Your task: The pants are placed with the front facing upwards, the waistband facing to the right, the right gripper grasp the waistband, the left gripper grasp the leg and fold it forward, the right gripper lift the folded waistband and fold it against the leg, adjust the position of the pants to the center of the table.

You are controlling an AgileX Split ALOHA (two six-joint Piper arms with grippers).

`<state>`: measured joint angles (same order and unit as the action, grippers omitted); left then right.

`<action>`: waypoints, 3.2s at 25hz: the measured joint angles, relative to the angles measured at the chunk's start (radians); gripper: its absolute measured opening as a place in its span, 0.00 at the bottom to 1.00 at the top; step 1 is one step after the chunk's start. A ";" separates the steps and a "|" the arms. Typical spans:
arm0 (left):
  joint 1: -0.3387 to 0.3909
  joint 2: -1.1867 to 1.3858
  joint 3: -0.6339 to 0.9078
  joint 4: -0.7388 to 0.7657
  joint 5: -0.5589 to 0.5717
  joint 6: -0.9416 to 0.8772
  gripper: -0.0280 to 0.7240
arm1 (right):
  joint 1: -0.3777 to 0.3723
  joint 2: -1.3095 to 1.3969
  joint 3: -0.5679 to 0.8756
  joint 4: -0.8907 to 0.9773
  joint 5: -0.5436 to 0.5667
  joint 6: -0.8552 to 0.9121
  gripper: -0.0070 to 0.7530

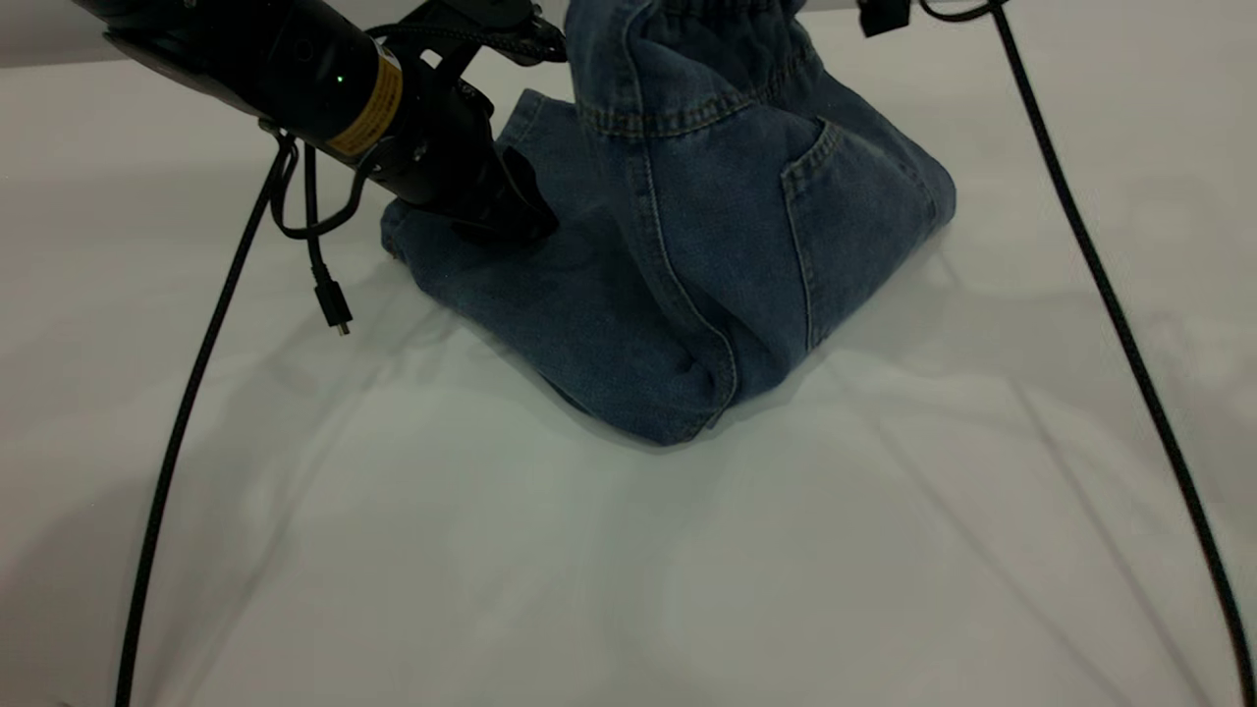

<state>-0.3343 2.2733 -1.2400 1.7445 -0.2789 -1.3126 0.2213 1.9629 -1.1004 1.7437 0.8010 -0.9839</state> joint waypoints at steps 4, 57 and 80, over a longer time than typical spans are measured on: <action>0.000 -0.004 0.000 0.000 0.004 0.000 0.44 | 0.009 0.004 -0.031 0.000 0.009 0.000 0.08; -0.001 -0.522 0.001 0.001 0.266 -0.062 0.44 | 0.155 0.305 -0.359 0.003 -0.119 -0.112 0.42; 0.003 -0.659 0.001 0.000 0.296 -0.044 0.44 | 0.281 0.237 -0.572 -0.726 0.057 0.514 0.73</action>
<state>-0.3309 1.6140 -1.2391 1.7445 0.0168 -1.3567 0.5021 2.1998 -1.6723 1.0179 0.8577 -0.4698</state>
